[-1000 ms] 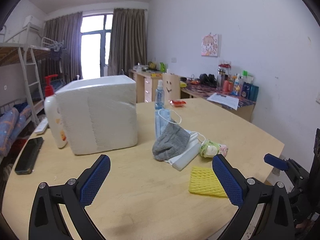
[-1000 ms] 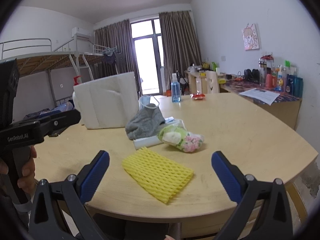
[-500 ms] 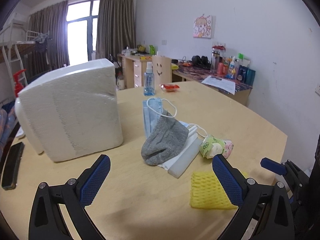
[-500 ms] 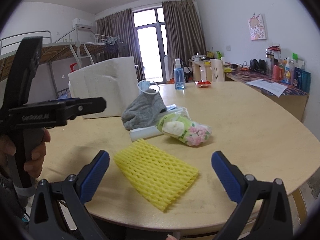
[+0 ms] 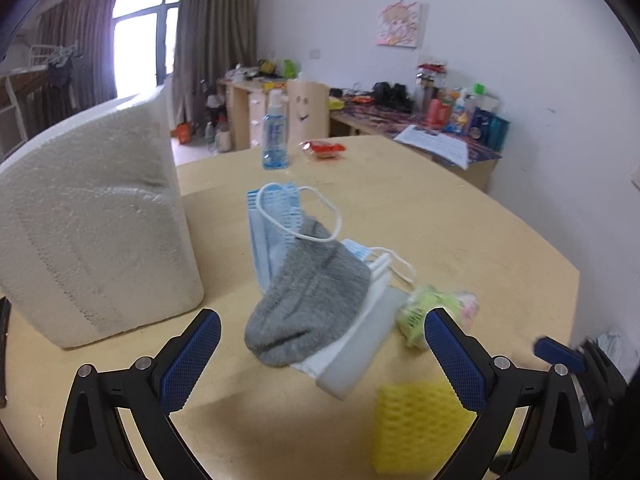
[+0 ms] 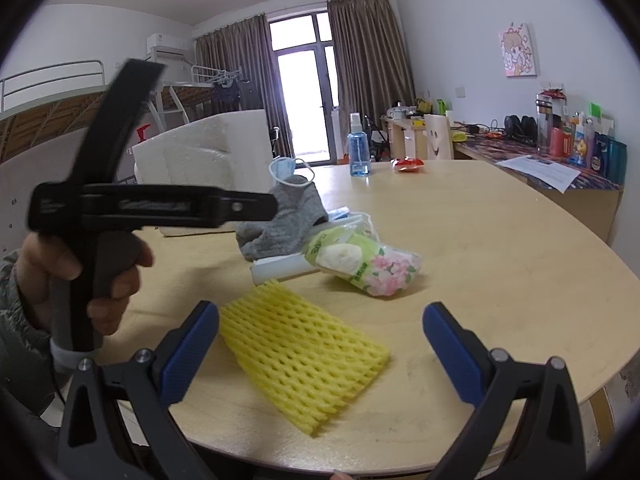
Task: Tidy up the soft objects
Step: 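Close the left tool on the grey sock while the right tool nears the yellow net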
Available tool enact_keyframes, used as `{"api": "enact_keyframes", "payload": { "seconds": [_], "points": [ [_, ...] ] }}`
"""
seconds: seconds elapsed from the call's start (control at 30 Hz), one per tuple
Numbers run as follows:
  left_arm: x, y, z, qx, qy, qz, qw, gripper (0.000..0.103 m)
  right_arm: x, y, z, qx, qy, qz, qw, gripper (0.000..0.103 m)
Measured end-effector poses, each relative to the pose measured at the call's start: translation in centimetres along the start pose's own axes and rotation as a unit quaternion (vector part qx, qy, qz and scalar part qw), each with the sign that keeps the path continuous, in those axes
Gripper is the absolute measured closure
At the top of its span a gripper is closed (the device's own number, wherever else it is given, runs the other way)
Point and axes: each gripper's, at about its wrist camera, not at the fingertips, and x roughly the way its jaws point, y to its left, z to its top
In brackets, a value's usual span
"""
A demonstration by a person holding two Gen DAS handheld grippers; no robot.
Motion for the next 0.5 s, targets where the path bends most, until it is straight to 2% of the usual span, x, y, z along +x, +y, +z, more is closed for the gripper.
{"api": "enact_keyframes", "payload": {
  "seconds": [0.07, 0.17, 0.23, 0.4, 0.5],
  "points": [
    [0.7, 0.1, 0.4, 0.002, 0.004, -0.003, 1.0, 0.003, 0.2, -0.1, 0.0, 0.0, 0.002, 0.002, 1.0, 0.0],
    [1.6, 0.5, 0.5, -0.002, 0.01, -0.01, 0.9999, 0.011, 0.4, 0.0, 0.0, -0.003, 0.006, 0.001, 1.0, 0.0],
    [2.2, 0.7, 0.4, -0.001, 0.016, -0.015, 0.9998, 0.021, 0.5, 0.0, 0.0, -0.006, 0.007, -0.001, 1.0, 0.0],
    [2.6, 0.7, 0.3, 0.014, 0.021, -0.029, 0.9993, 0.038, 1.0, -0.2, 0.2, -0.007, 0.013, -0.004, 1.0, 0.0],
    [2.9, 0.9, 0.2, 0.016, 0.021, -0.032, 0.9991, 0.04, 1.3, 0.0, 0.2, -0.011, 0.018, -0.003, 1.0, 0.0]
  ]
}}
